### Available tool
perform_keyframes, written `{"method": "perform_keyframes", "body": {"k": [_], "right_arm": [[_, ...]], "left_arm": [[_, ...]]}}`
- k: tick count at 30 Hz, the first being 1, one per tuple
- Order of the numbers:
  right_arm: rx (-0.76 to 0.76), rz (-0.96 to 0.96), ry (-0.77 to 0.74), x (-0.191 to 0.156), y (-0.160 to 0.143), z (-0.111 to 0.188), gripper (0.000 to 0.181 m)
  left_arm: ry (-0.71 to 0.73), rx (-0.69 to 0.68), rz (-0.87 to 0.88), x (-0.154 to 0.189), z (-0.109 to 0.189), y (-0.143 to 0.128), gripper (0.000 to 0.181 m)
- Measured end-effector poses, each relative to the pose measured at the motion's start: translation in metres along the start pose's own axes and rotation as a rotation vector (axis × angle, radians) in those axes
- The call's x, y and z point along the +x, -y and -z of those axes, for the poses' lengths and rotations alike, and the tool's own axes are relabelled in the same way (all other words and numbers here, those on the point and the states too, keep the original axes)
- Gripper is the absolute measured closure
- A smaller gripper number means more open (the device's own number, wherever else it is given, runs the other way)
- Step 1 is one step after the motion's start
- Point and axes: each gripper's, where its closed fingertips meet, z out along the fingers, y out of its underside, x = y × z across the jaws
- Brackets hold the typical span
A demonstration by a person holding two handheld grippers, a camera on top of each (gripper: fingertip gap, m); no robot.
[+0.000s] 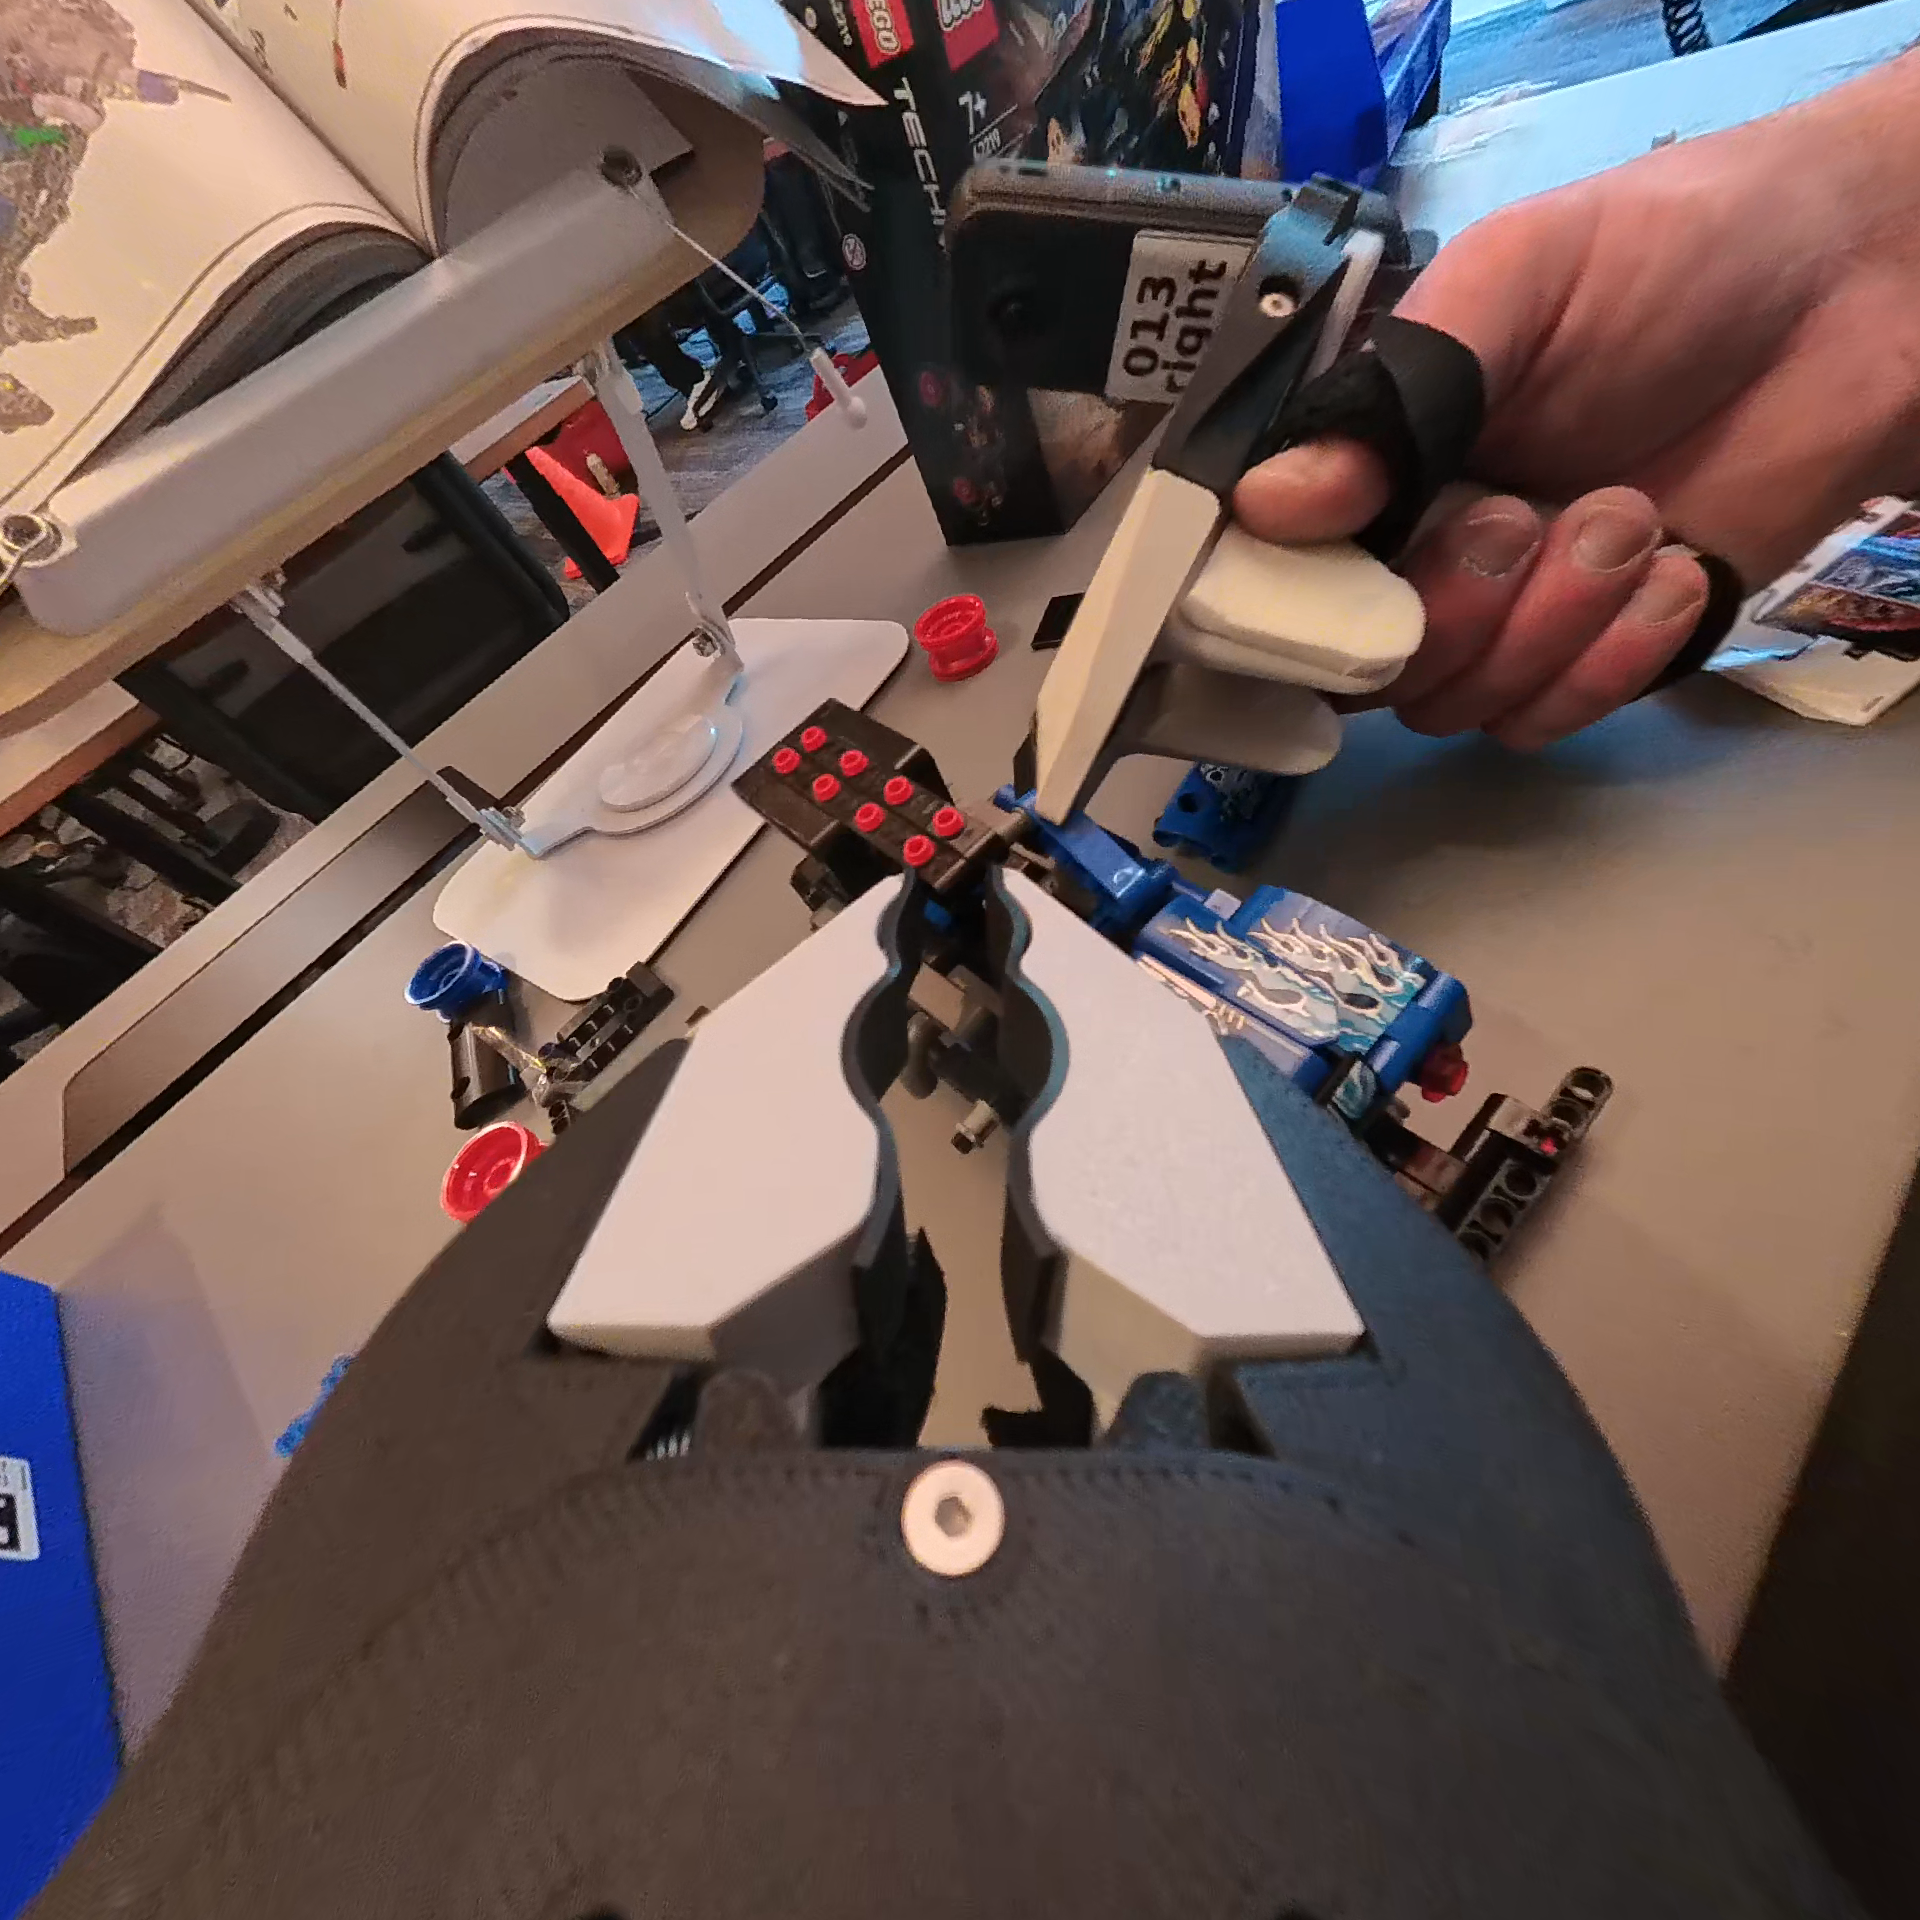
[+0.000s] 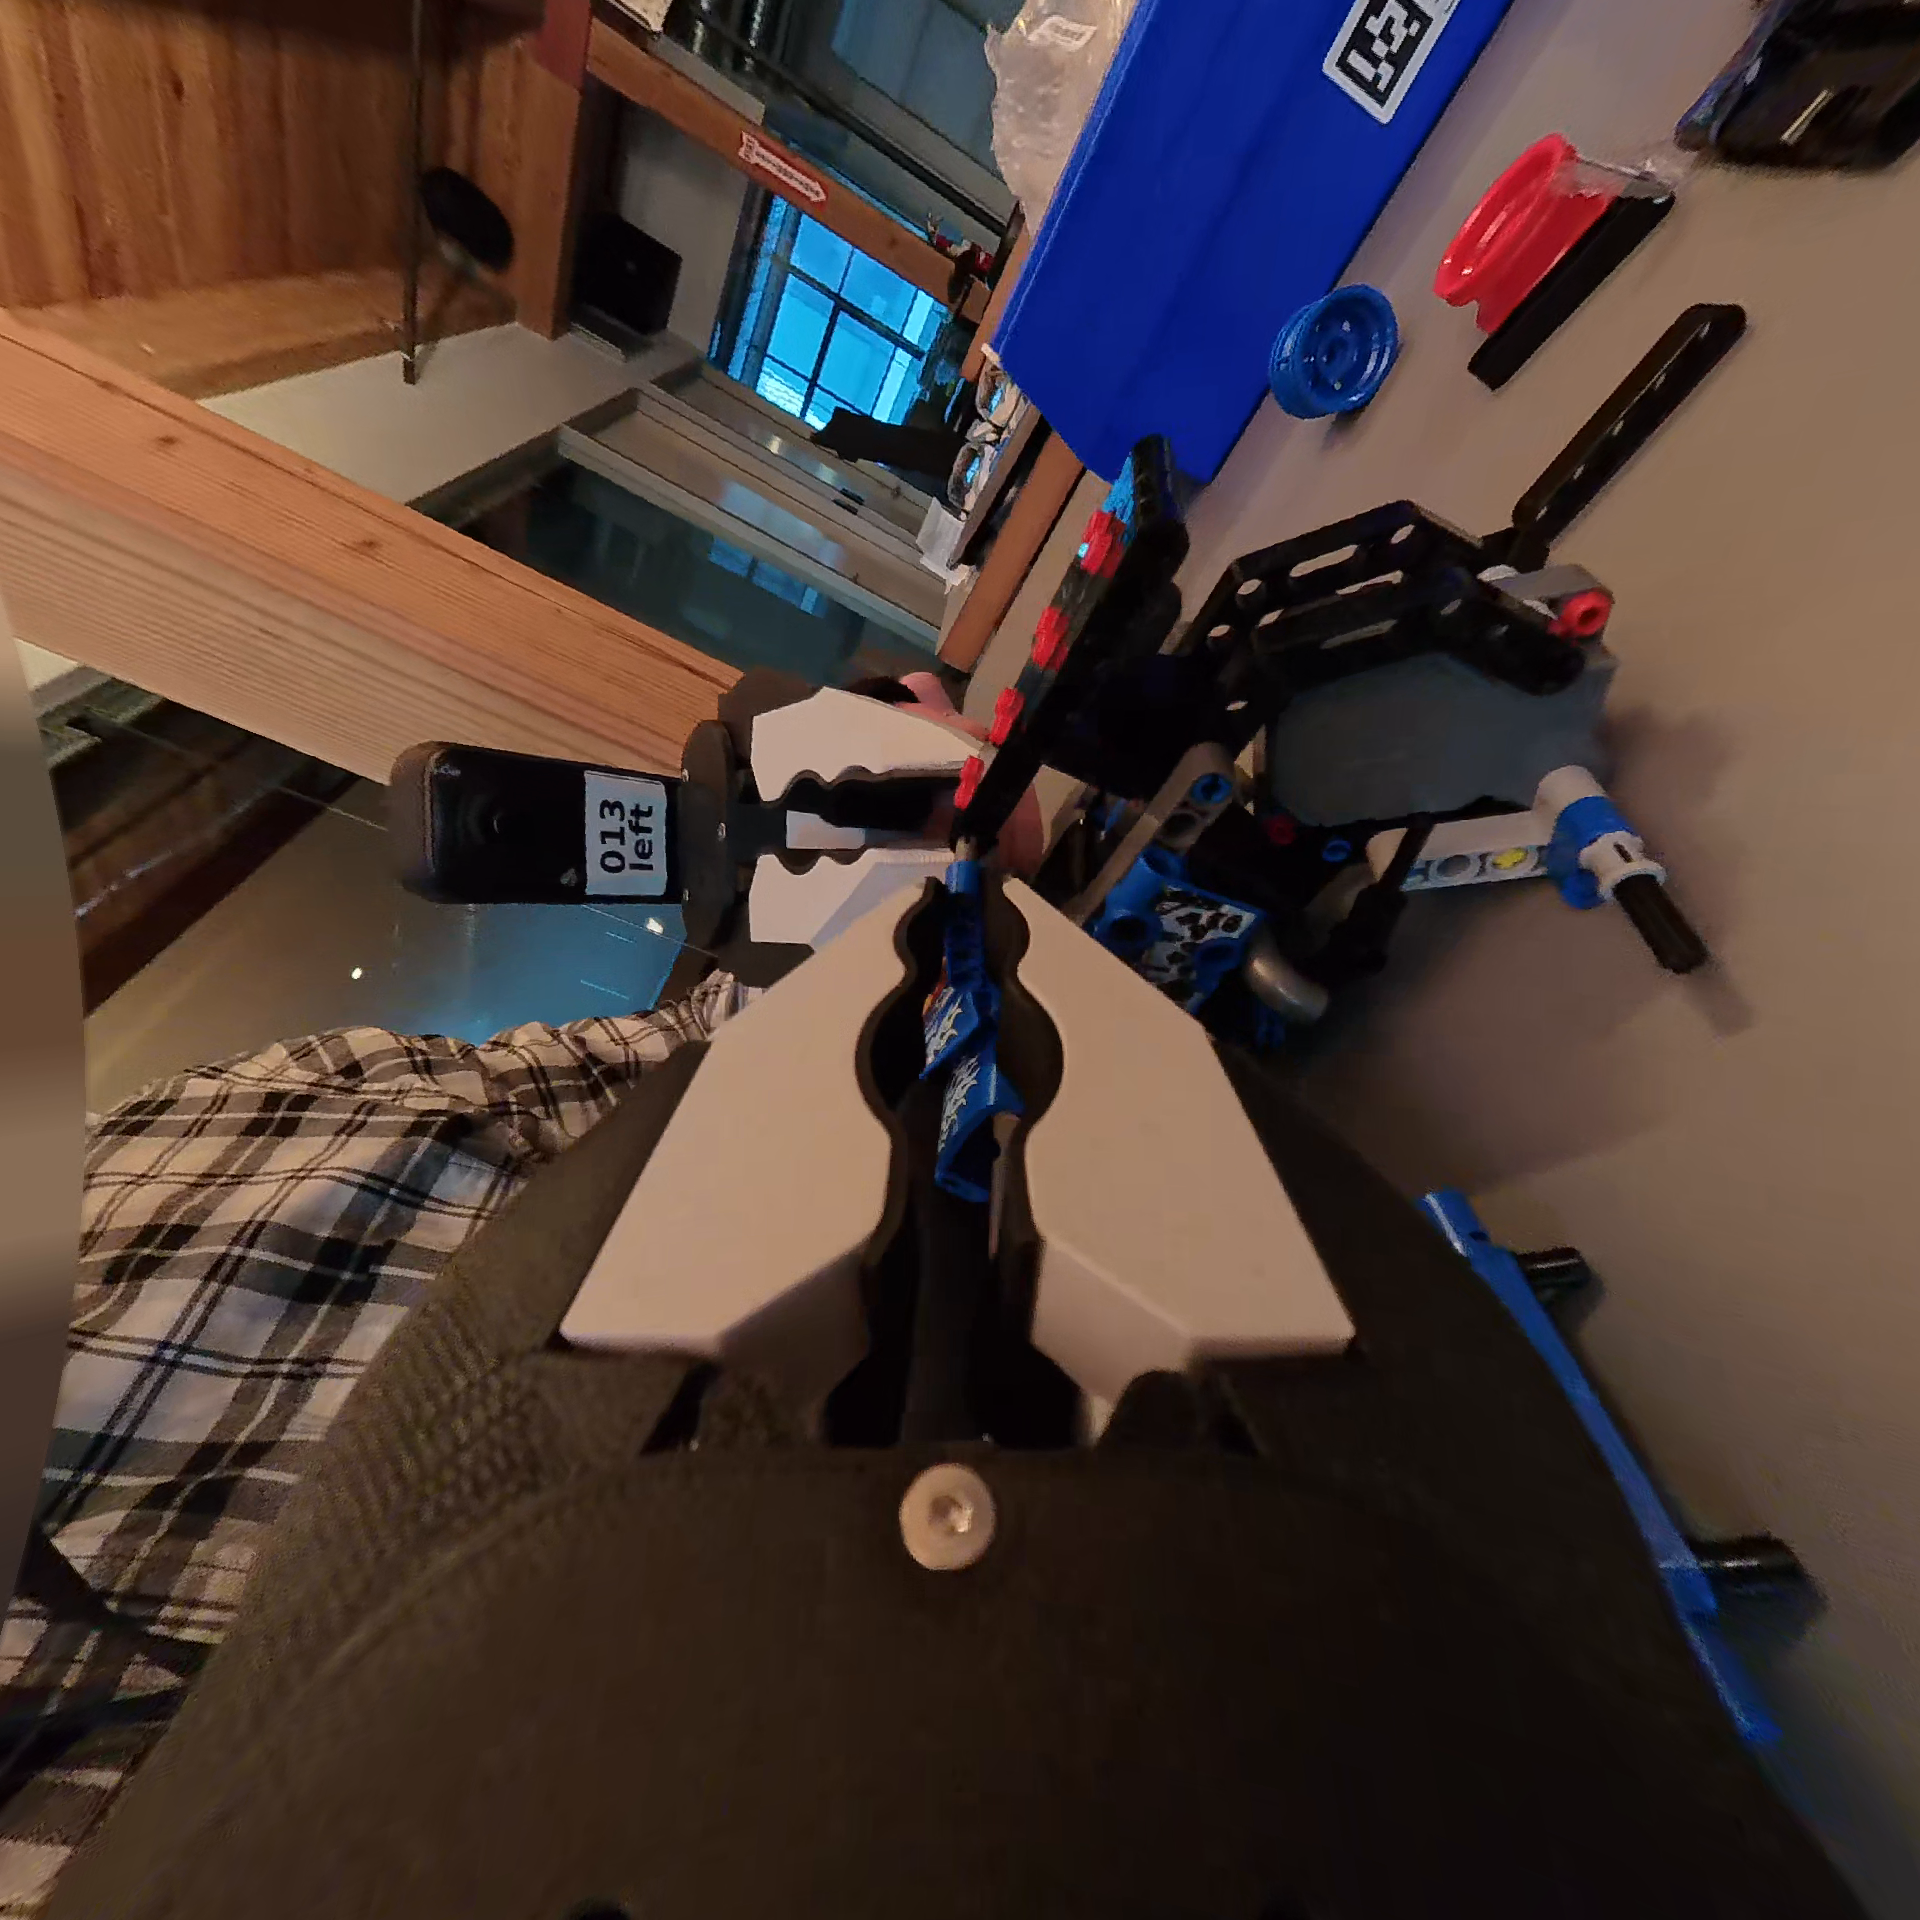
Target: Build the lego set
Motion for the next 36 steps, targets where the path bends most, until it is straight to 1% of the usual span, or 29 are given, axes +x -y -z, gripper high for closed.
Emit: {"method": "perform_keyframes", "body": {"k": [4, 9, 13, 15, 17, 20, 23, 27, 30, 33, 36], "right_arm": [[-0.049, 0.064, -0.035, 0.0004, 0.0006, 0.0012, 0.175], [-0.108, 0.082, -0.010, 0.0008, 0.0005, 0.0009, 0.176], [-0.144, 0.112, -0.042, 0.0015, 0.0004, 0.0001, 0.177], [-0.161, 0.143, -0.082, 0.0016, 0.0007, 0.0000, 0.177], [-0.144, 0.146, -0.095, 0.0021, 0.0027, -0.0005, 0.177], [-0.131, 0.148, -0.104, -0.0001, 0.0037, 0.0005, 0.176], [-0.126, 0.157, -0.095, -0.0001, 0.0013, 0.0026, 0.175], [-0.074, 0.139, -0.080, 0.0008, 0.0026, 0.0089, 0.175], [-0.055, 0.144, -0.112, 0.0001, 0.0031, 0.0090, 0.176], [-0.037, 0.120, -0.113, -0.0002, 0.0029, 0.0075, 0.176], [-0.046, 0.150, -0.156, 0.0002, 0.0046, 0.0068, 0.177]], "left_arm": [[0.005, -0.002, -0.011, 0.0003, -0.0012, 0.0006, 0.173], [0.012, -0.007, -0.030, 0.0004, -0.0017, 0.0007, 0.173], [0.033, -0.019, -0.062, 0.0003, -0.0022, 0.0003, 0.173], [0.049, -0.027, -0.084, -0.0007, -0.0026, -0.0003, 0.173], [0.054, -0.033, -0.086, -0.0016, -0.0029, -0.0010, 0.173], [0.090, -0.055, -0.136, -0.0041, -0.0031, -0.0023, 0.173], [0.075, -0.054, -0.152, -0.0001, -0.0040, -0.0013, 0.173], [0.073, -0.053, -0.159, 0.0017, -0.0051, -0.0006, 0.174], [0.088, -0.058, -0.178, 0.0017, -0.0049, -0.0002, 0.174], [0.108, -0.067, -0.200, 0.0014, -0.0045, -0.0003, 0.174], [0.133, -0.081, -0.225, -0.0001, -0.0055, -0.0002, 0.175]]}}
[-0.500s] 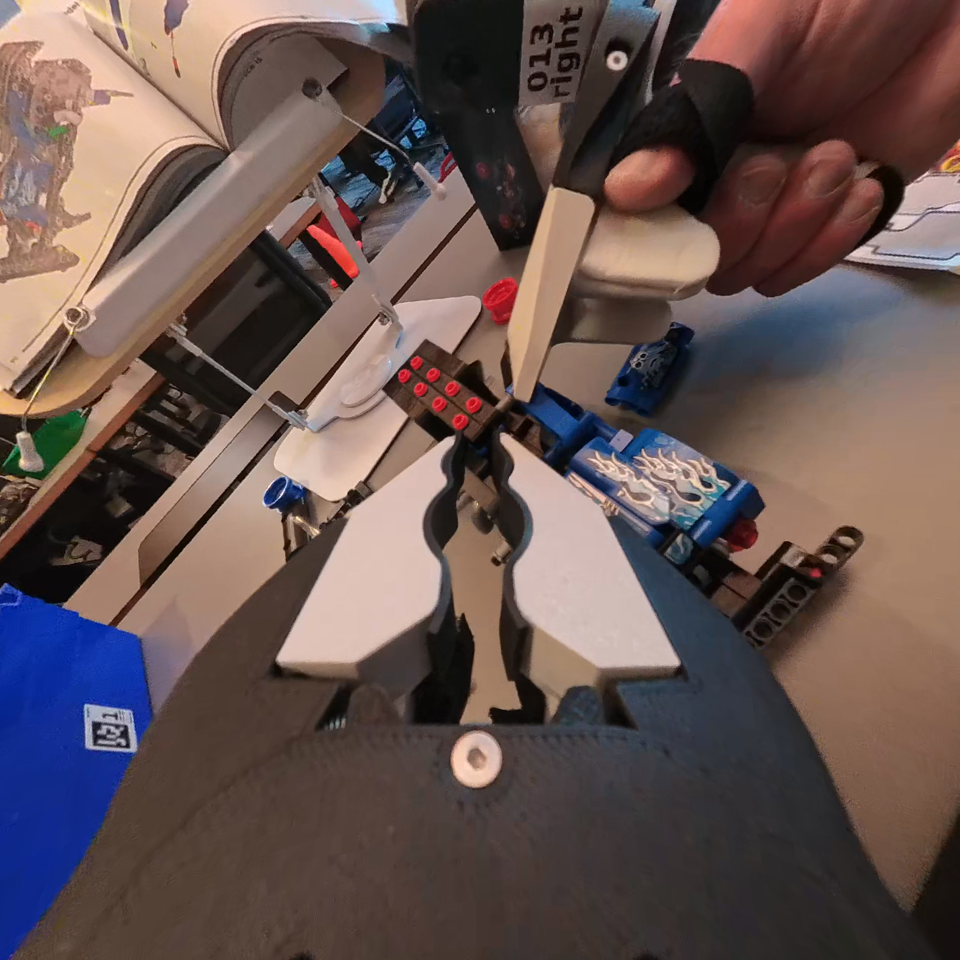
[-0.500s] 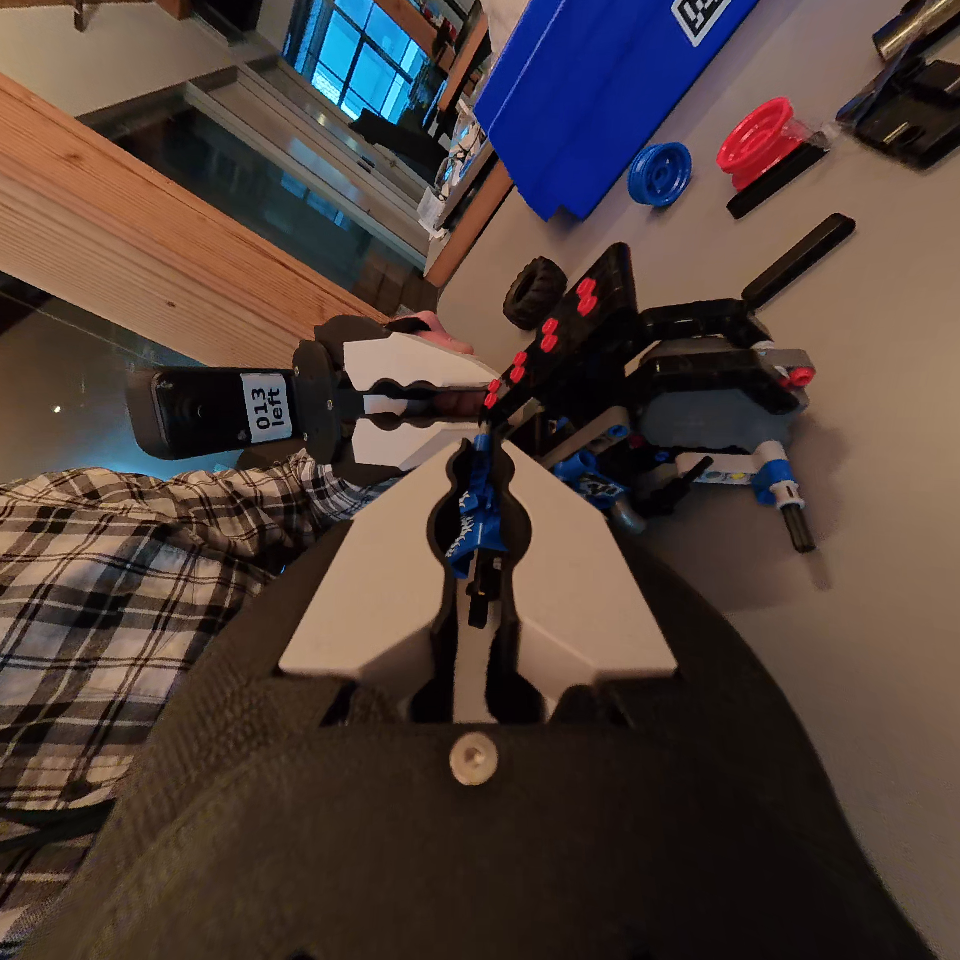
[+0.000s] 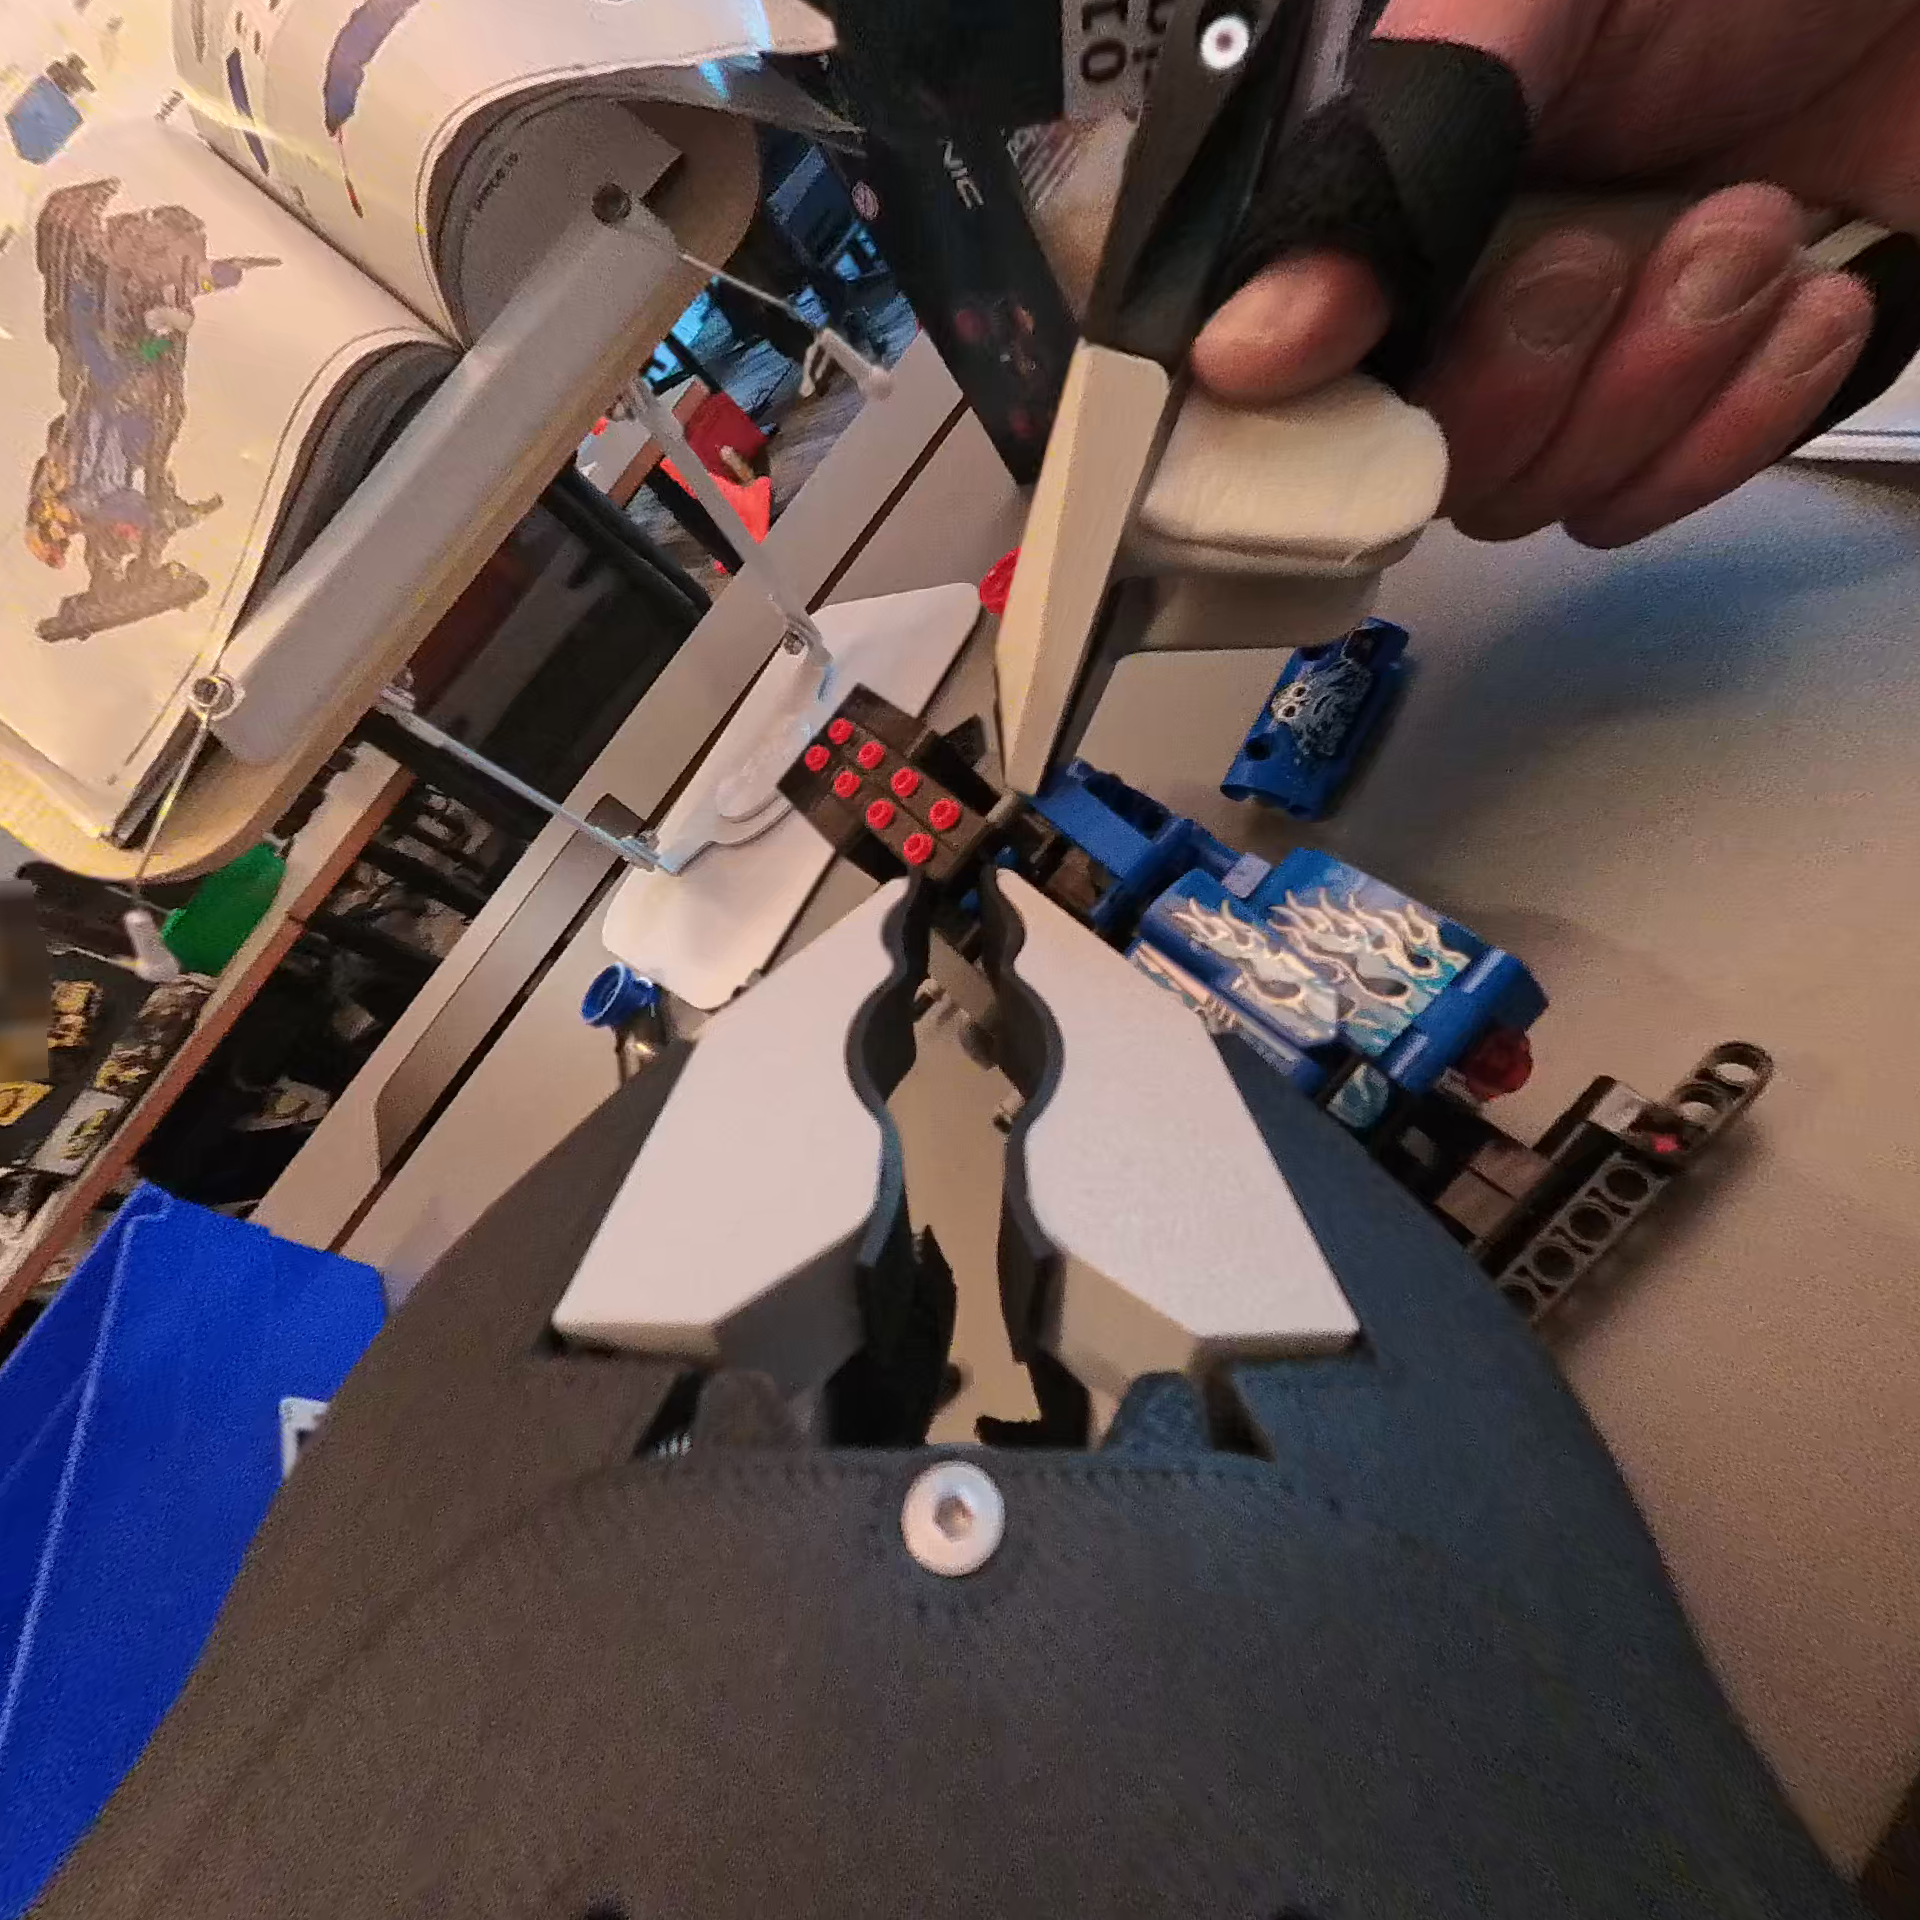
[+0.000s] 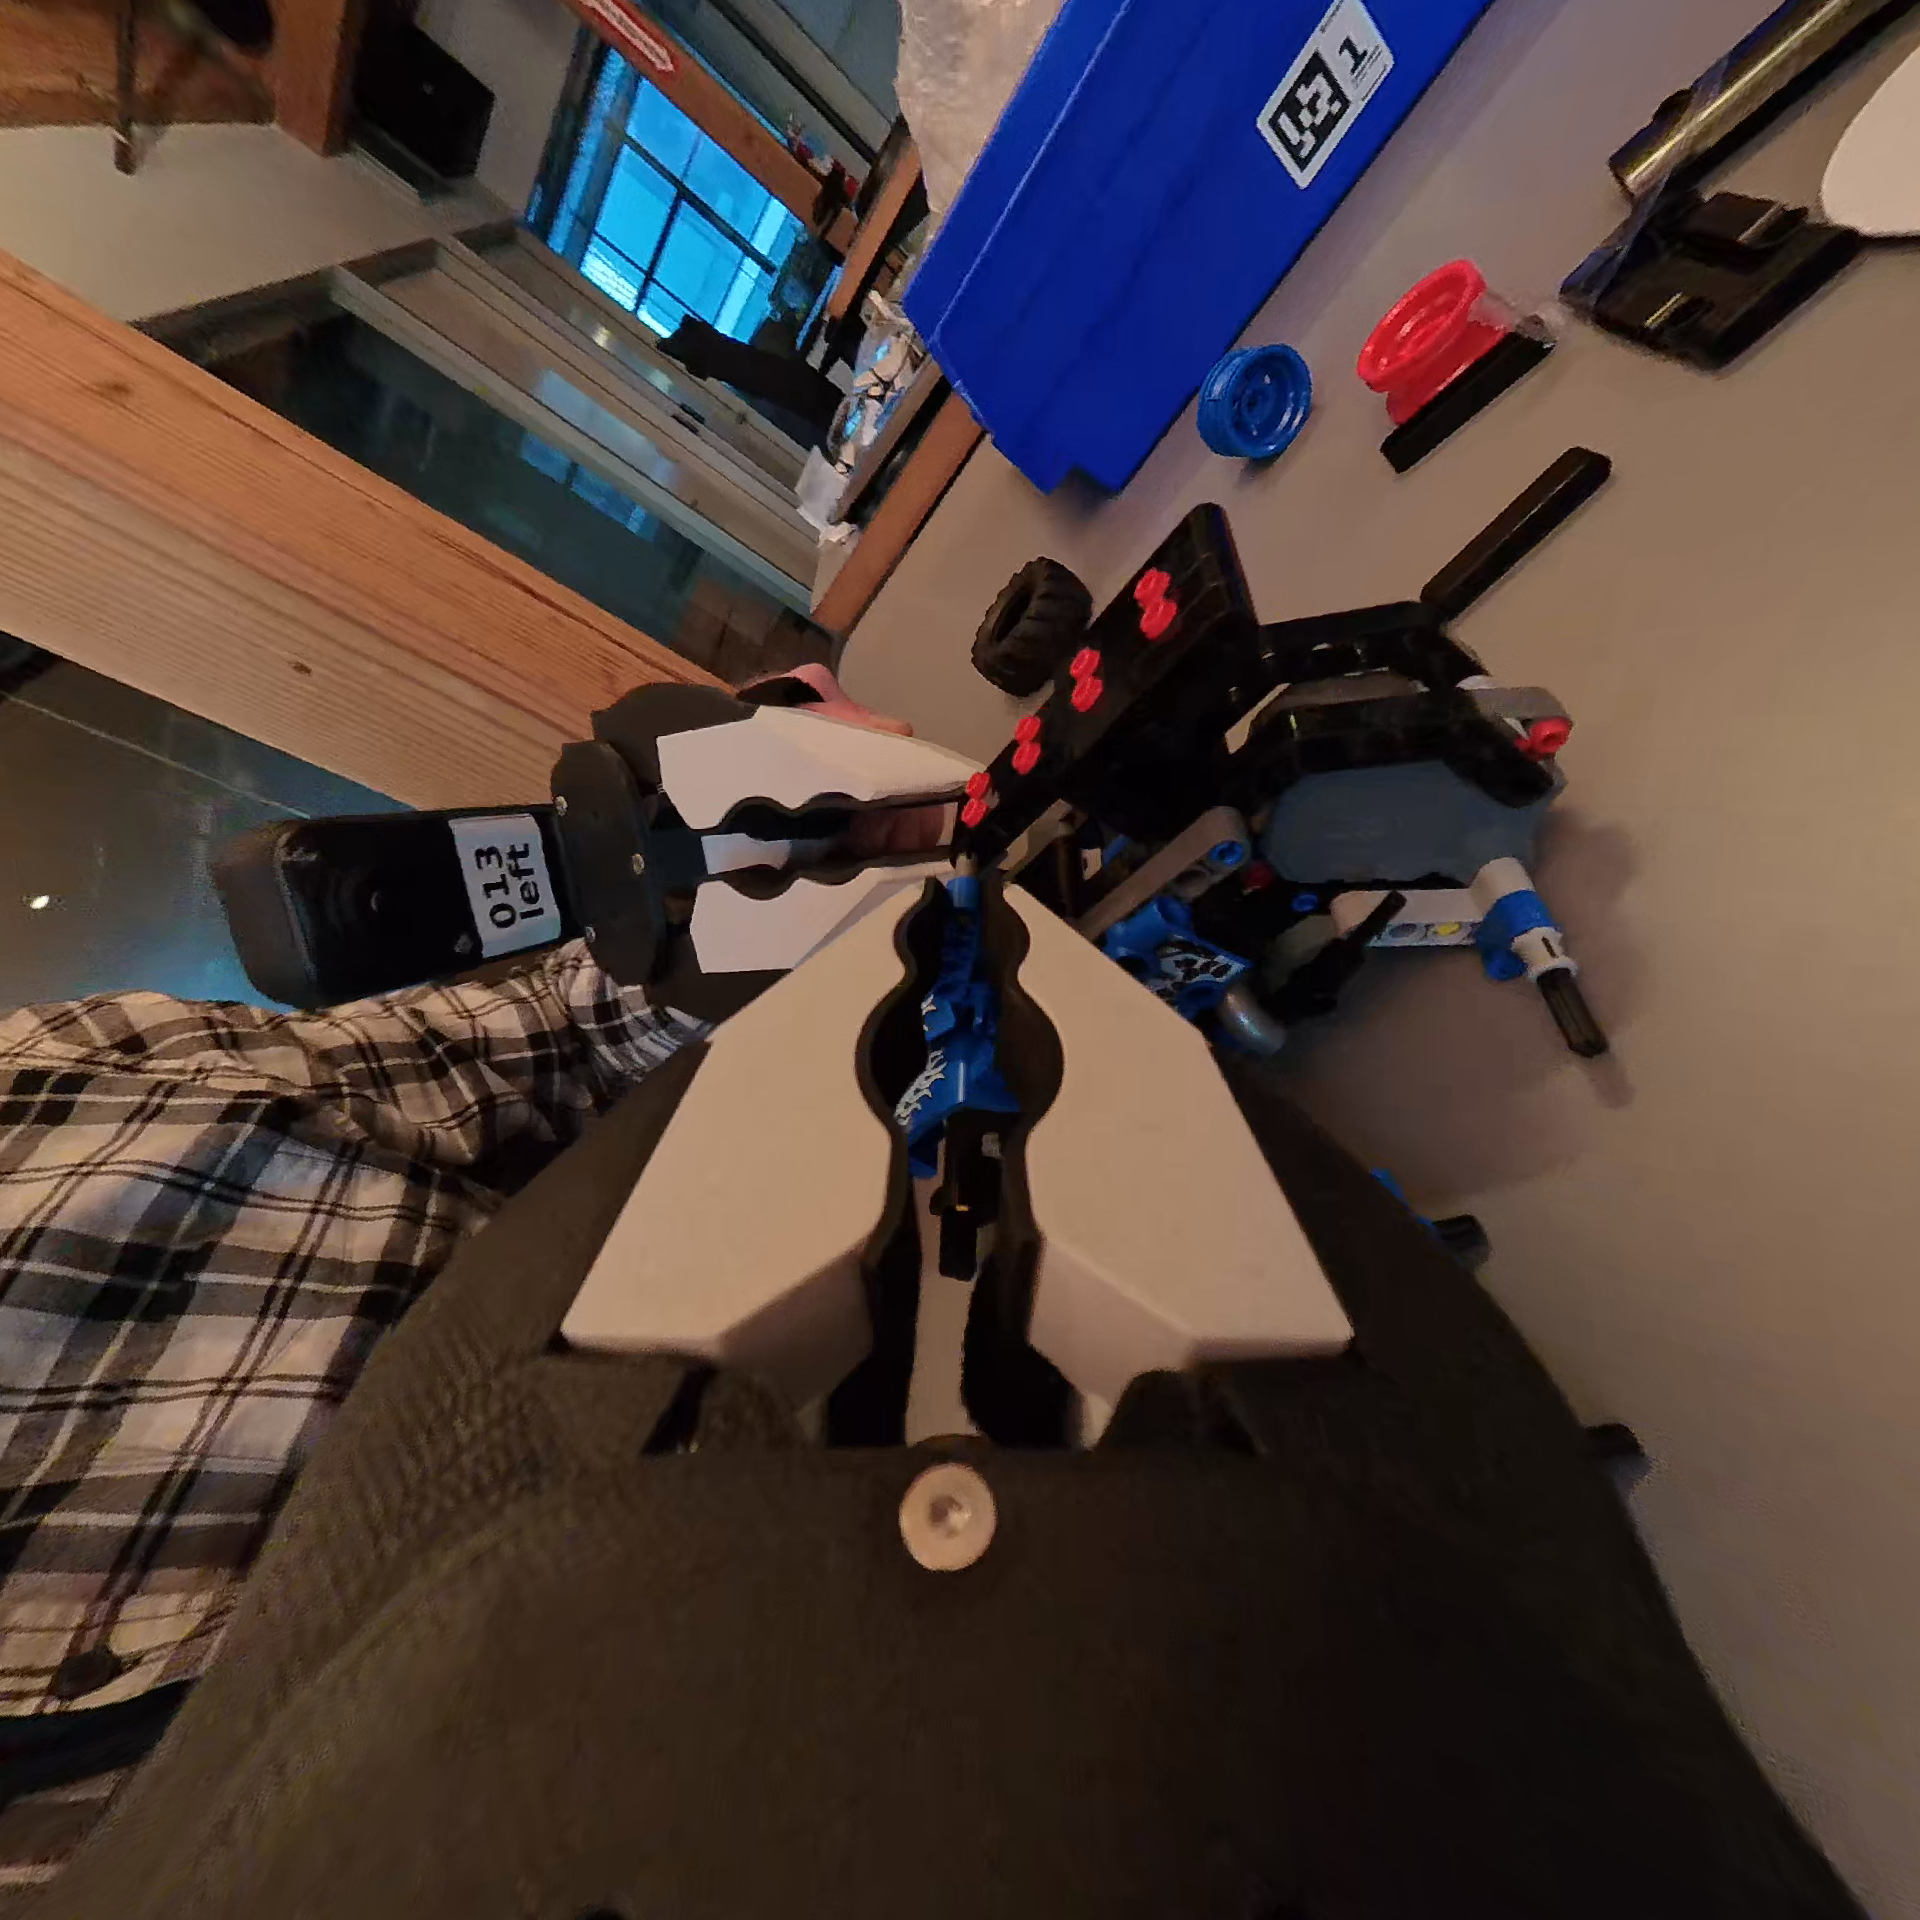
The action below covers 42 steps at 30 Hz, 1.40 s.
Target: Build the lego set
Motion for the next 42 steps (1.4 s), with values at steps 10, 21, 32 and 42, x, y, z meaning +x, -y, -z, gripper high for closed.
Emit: {"method": "perform_keyframes", "body": {"k": [10, 21, 32, 42], "right_arm": [[-0.058, 0.163, -0.166, 0.001, 0.001, -0.003, 0.177], [0.003, 0.073, -0.033, 0.001, -0.001, 0.005, 0.175], [-0.003, 0.055, -0.022, 0.002, -0.007, 0.009, 0.174], [0.026, 0.039, -0.060, 0.000, -0.008, 0.012, 0.176]], "left_arm": [[0.062, -0.050, -0.085, -0.002, -0.001, 0.000, 0.175], [-0.158, 0.022, 0.058, 0.001, 0.000, 0.006, 0.168], [-0.348, 0.097, 0.117, 0.007, -0.004, 0.009, 0.172], [-0.261, 0.114, 0.067, 0.009, -0.009, 0.012, 0.174]]}}
